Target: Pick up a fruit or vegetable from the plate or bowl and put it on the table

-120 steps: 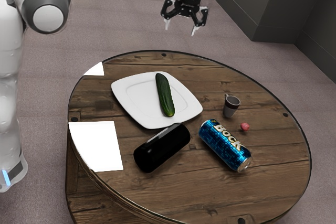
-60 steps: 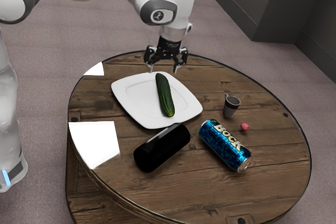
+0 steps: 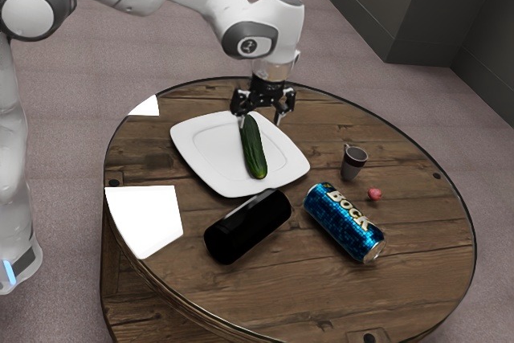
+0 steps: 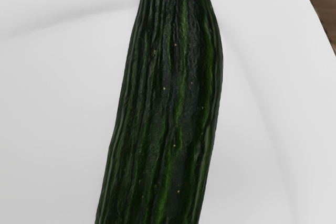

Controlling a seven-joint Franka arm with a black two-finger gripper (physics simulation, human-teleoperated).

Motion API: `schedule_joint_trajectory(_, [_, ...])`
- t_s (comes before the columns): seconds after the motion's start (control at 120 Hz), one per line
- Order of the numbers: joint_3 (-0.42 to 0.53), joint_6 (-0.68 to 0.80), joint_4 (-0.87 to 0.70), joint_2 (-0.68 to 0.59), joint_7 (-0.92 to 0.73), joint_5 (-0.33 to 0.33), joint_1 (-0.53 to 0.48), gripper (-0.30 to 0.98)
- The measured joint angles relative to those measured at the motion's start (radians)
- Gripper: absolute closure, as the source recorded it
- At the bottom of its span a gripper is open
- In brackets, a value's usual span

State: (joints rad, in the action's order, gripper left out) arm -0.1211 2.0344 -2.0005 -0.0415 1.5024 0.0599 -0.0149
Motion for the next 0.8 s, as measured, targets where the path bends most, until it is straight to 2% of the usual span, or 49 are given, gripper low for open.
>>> schedule_joint_trajectory(0.8, [0.0, 0.08, -0.061, 0.051, 0.07, 0.0, -0.009, 0.0])
